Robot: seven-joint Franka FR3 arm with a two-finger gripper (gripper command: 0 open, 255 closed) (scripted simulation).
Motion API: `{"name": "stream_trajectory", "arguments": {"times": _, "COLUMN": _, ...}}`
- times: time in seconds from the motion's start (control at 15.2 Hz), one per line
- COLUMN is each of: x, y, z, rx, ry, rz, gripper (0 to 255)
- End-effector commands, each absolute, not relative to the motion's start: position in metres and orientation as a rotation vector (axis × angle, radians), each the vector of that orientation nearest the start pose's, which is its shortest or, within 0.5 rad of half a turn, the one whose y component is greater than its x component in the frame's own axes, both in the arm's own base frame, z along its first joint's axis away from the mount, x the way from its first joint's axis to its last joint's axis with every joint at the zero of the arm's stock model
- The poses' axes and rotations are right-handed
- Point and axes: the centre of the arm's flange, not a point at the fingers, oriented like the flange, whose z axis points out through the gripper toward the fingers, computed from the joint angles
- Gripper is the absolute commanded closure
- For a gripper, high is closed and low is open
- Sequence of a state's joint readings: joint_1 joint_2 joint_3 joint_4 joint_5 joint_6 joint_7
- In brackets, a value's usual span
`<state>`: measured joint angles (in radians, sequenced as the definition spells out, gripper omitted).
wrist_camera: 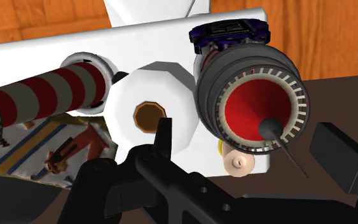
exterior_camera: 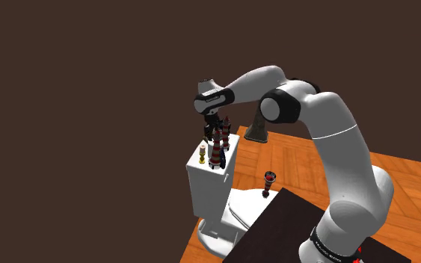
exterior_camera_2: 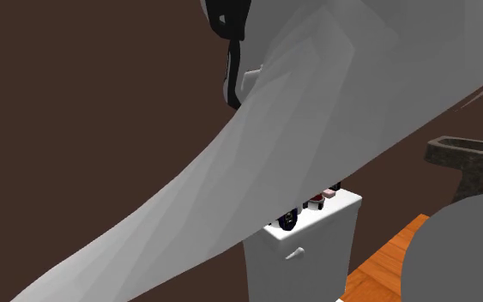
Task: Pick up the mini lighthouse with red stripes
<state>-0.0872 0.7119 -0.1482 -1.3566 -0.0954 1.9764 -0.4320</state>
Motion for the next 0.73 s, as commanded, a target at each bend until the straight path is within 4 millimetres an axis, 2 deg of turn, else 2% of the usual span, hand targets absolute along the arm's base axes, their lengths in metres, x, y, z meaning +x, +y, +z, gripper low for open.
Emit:
{"name": "stream_trajectory", "arguments": {"times": 0.0, "x": 0.7076, "y": -0.1533, "z": 0.2942, "rx": -3.250, "ry": -0.440, "rz": 0.231, "gripper": 0}}
{"name": "stream_trajectory", "arguments": {"times": 0.07, "x": 0.7076, "y": -0.1534, "z": 0.2943, "rx": -3.250, "ry": -0.440, "rz": 0.231, "gripper": 255}}
{"name": "stream_trajectory", "arguments": {"times": 0.66, "x": 0.7076, "y": -0.1533, "z": 0.2942, "rx": -3.250, "ry": -0.440, "rz": 0.231, "gripper": 255}}
